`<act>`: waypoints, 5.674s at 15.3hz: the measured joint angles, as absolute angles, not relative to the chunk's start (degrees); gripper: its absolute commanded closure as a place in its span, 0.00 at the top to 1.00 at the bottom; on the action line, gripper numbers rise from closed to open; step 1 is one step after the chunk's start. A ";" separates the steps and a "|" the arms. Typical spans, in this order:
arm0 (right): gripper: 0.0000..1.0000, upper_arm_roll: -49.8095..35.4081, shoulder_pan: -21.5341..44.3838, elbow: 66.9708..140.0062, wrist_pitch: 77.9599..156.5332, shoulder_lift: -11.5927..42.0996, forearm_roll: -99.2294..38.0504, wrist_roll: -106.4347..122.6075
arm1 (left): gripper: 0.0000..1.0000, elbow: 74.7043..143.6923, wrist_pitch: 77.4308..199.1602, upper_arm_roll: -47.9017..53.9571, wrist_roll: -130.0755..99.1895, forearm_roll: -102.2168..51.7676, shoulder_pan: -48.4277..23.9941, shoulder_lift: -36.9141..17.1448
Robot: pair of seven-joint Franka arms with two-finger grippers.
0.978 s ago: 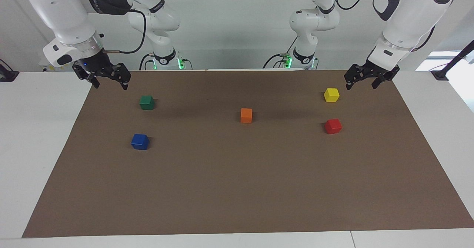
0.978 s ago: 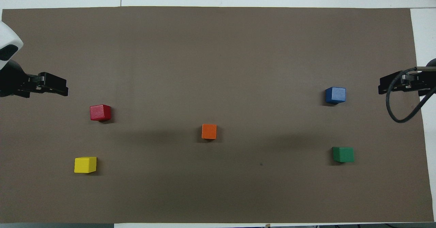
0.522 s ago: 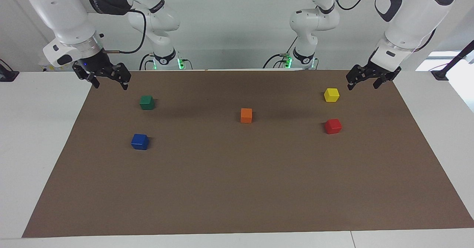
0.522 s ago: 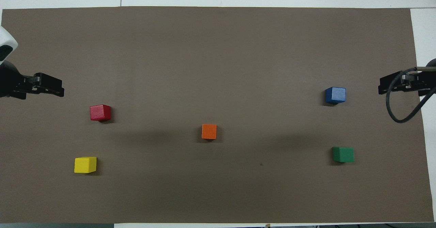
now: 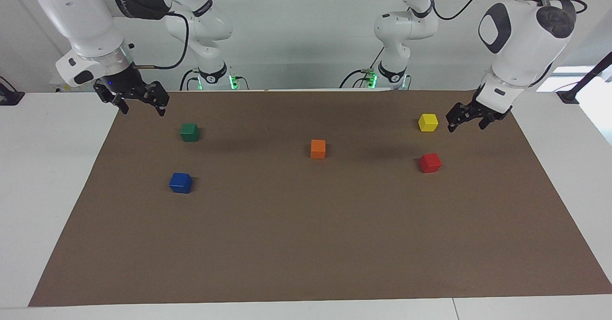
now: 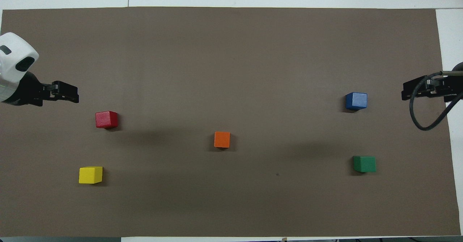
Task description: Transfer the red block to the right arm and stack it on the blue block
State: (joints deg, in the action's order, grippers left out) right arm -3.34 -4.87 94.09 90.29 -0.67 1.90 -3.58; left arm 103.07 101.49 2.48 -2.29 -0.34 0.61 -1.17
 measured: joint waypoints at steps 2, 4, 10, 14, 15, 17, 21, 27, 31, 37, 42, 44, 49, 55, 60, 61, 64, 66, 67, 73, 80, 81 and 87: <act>1.00 -3.36 -4.83 94.10 90.29 -0.67 1.90 -3.58 | 1.00 106.32 105.88 2.53 -2.29 -0.34 0.48 -2.00; 1.00 -3.38 -4.79 94.11 90.29 -0.67 1.90 -3.58 | 1.00 110.57 111.29 2.71 -2.28 -0.34 0.31 -2.79; 1.00 -3.48 -4.71 94.16 90.31 -0.67 1.86 -3.58 | 1.00 118.02 120.41 2.96 -2.28 -0.34 0.24 -4.82; 1.00 -3.67 -4.40 95.28 93.60 -0.73 1.34 -3.58 | 1.00 123.42 126.83 2.96 -2.28 -0.34 0.24 -5.17; 1.00 -3.76 -3.95 95.99 95.01 -0.79 1.10 -3.59 | 1.00 124.35 127.75 2.96 -2.28 -0.34 0.24 -5.17; 1.00 -4.01 -3.07 96.97 96.31 -0.87 0.69 -3.75 | 1.00 125.66 129.15 2.96 -2.28 -0.34 0.24 -5.17; 1.00 -4.04 -2.88 98.46 97.03 -1.11 -2.52 -3.43 | 1.00 127.12 131.28 2.96 -2.28 -0.33 0.24 -5.44; 1.00 -3.86 -8.23 102.84 99.02 -0.17 -23.53 12.69 | 0.96 127.60 133.12 3.03 -2.28 -0.33 0.16 -7.28; 1.00 -3.63 -15.84 108.88 94.17 1.20 -44.33 28.71 | 0.00 127.63 133.14 3.06 -3.13 -0.34 -0.79 -7.91; 1.00 -3.90 -17.51 118.09 85.32 3.05 -66.56 36.99 | 0.00 124.16 126.92 2.90 -9.25 -3.71 -0.94 -7.81; 1.00 -4.02 -17.46 121.96 76.56 10.91 -74.23 45.52 | 0.00 108.10 104.21 4.10 -29.43 -15.75 -1.27 -5.92; 1.00 -3.97 -17.44 121.98 72.38 14.84 -77.75 47.13 | 0.00 105.85 101.47 4.70 -40.78 -22.86 -1.61 -4.00; 1.00 -4.11 -13.03 122.76 66.28 17.54 -90.46 47.40 | 0.00 105.72 100.25 5.06 -57.86 -36.49 -5.70 -0.33; 1.00 -4.24 -6.12 123.78 64.73 18.87 -103.08 47.41 | 0.00 115.33 107.38 5.00 -60.91 -59.17 -6.86 3.49; 1.00 -4.29 -0.73 125.79 64.98 18.87 -107.66 47.41 | 0.00 123.56 114.08 5.10 -60.93 -72.07 -11.26 7.05; 1.00 -4.28 0.09 126.03 65.40 18.87 -109.04 47.41 | 0.00 124.03 115.53 5.10 -60.93 -73.62 -12.53 7.25; 1.00 -4.29 2.66 126.27 67.36 18.87 -112.33 47.41 | 0.00 124.30 120.32 5.11 -61.74 -78.23 -16.93 7.35; 1.00 -4.28 3.27 126.27 67.91 18.87 -112.58 47.41 | 0.00 124.29 123.10 5.17 -66.94 -80.41 -19.33 7.39; 1.00 -4.29 3.50 126.28 67.93 18.87 -112.86 47.42 | 0.00 124.28 124.23 5.36 -69.98 -80.56 -20.15 7.50; 1.00 -4.28 4.95 126.28 69.27 18.87 -113.77 48.02 | 0.00 124.25 130.80 8.26 -75.46 -80.71 -21.50 8.36; 1.00 -4.30 7.44 126.15 71.57 18.86 -118.07 48.05 | 0.00 123.77 139.15 14.00 -79.44 -80.93 -22.12 8.55; 1.00 -4.29 7.69 126.11 71.73 18.85 -118.09 48.08 | 0.00 123.69 140.31 14.81 -80.00 -80.93 -22.20 8.56; 1.00 -4.22 7.81 126.07 71.98 18.85 -118.09 48.11 | 0.00 123.62 142.46 16.18 -80.60 -80.95 -22.74 8.56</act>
State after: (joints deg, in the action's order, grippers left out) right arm -4.22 7.81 126.07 71.98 18.85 -118.09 48.11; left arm 123.62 142.46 16.18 -80.60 -80.95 -22.74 8.56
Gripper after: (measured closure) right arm 0.000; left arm 0.449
